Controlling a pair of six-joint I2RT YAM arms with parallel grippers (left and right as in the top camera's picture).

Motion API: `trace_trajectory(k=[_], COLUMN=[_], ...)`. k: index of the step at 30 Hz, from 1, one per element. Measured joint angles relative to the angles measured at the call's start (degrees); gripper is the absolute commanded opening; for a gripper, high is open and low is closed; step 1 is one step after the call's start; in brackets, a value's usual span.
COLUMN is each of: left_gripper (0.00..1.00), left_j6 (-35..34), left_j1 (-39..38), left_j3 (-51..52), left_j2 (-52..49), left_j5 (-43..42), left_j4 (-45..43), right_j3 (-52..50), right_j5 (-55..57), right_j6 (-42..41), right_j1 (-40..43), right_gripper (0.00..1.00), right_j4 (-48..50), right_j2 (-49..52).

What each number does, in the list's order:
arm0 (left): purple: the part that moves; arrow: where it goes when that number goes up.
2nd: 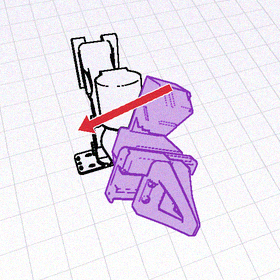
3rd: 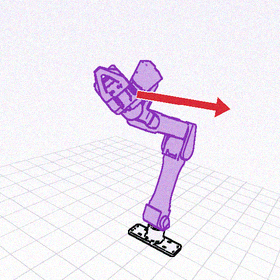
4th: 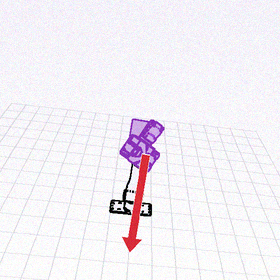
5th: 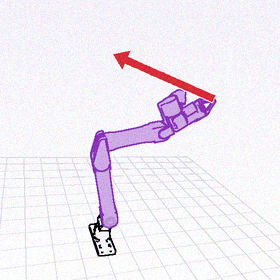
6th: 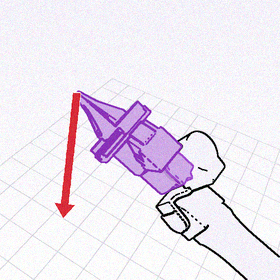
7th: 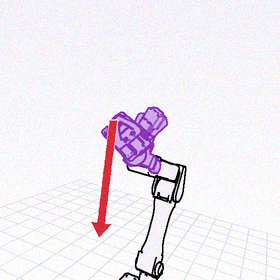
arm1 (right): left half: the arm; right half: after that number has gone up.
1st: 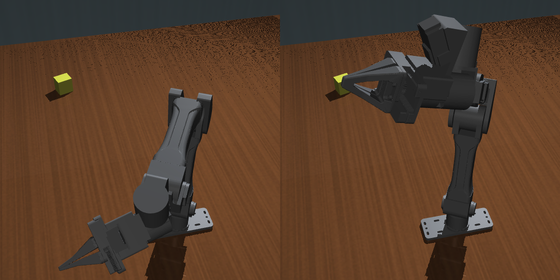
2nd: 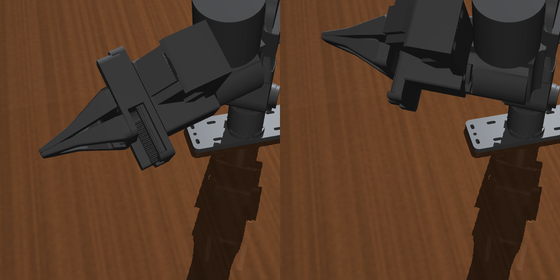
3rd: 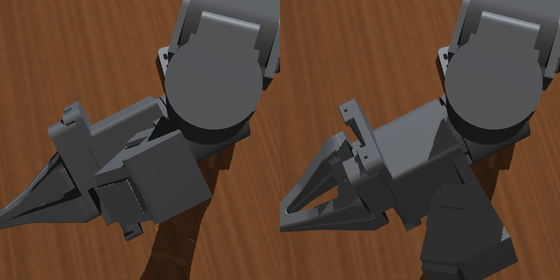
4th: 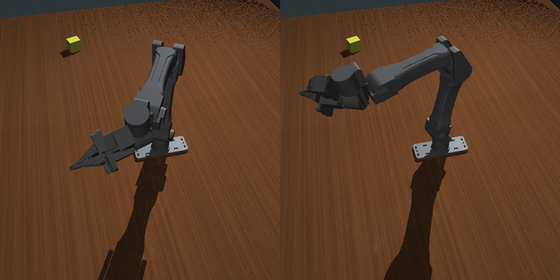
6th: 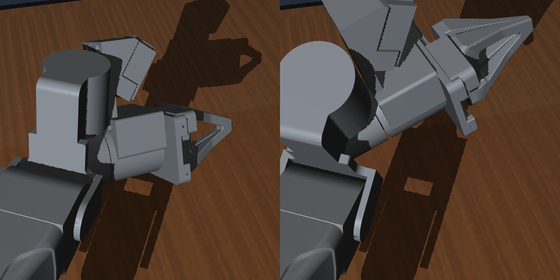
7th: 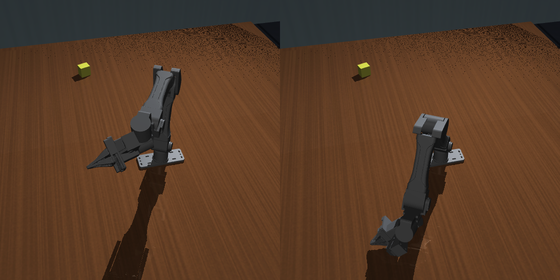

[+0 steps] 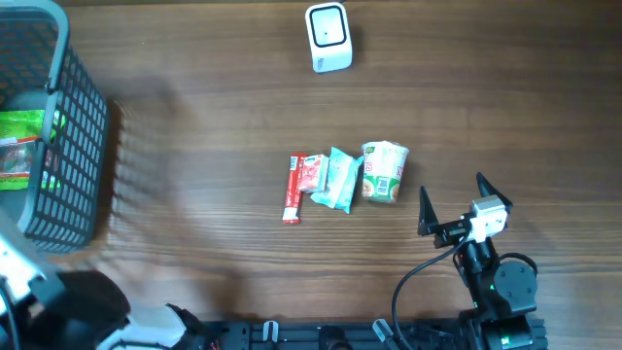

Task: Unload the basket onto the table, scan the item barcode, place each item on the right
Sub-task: 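Carry the red and teal snack packs out and drop them beside the cup, then grasp the green snack bag in the basket with the left gripper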

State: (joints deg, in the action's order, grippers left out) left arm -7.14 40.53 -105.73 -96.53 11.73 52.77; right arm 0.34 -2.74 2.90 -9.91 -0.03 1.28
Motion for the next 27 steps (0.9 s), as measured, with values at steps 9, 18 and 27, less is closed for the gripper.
trace_trajectory(k=[9, 18, 27], left_gripper=[1.0, 1.0, 0.04], left_j6=[12.7, 20.65, 23.12], left_j1=[2.97, 1.22, 0.52], left_j3=[0.02, 0.04, 0.04], left_j2=[-22.4, -31.58, -33.94], left_j5=[-8.9, -11.23, -8.55], left_j4=[-2.84, -4.42, -5.44], right_j3=[0.0, 0.0, 0.02], right_j5=[0.0, 0.0, 0.0], right_j6=[0.0, 0.0, 0.0], right_j1=[0.0, 0.0, 0.0], right_gripper=[1.0, 1.0, 1.0], right_j4=[0.0, 0.0, 0.02], right_j2=[0.0, 0.0, 0.0])
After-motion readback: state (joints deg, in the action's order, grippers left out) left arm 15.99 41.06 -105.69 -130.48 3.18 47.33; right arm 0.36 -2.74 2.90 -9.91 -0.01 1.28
